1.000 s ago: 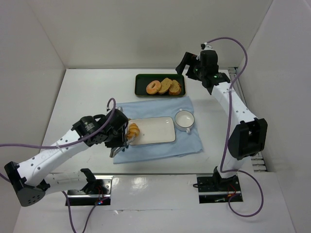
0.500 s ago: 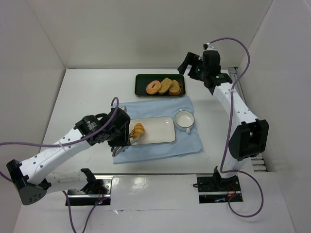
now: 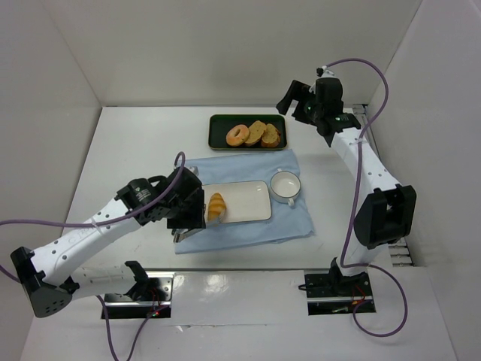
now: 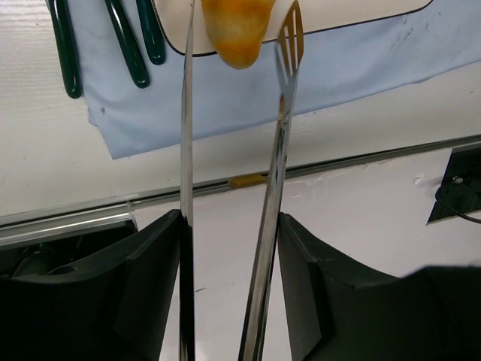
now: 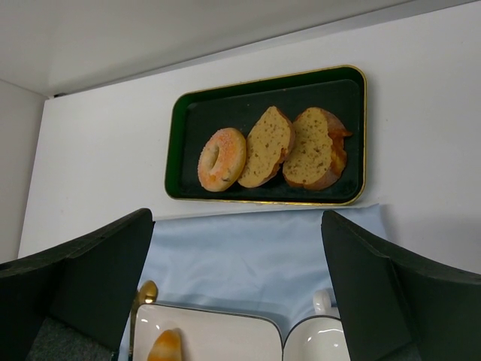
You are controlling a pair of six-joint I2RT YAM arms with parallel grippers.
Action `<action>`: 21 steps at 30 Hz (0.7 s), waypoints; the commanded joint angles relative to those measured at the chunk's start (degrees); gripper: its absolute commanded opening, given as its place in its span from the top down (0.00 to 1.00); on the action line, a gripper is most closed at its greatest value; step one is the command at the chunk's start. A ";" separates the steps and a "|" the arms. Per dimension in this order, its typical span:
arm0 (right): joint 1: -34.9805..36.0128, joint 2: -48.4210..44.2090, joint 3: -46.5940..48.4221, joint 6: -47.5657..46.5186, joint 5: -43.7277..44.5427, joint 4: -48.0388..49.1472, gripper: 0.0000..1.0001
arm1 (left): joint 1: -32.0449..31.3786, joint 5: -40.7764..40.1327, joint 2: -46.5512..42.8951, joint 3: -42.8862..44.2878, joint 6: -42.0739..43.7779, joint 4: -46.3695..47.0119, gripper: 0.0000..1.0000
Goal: Place the bread
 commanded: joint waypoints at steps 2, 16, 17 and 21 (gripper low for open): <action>-0.52 -3.14 -0.16 0.26 -0.10 1.59 0.00 | -0.22 1.60 -1.07 -0.09 -0.28 -0.34 0.34; -0.52 -4.72 -2.61 1.31 -0.63 2.12 0.00 | -0.22 -3.50 -2.05 10.16 -1.51 -1.57 0.35; -0.52 -5.33 -2.62 1.31 -0.63 2.12 0.00 | -0.22 -4.20 -0.57 11.49 -0.90 -1.57 0.37; -0.52 -7.35 -5.25 1.31 -0.63 2.12 0.00 | 0.31 -6.31 3.65 17.99 2.08 0.88 0.37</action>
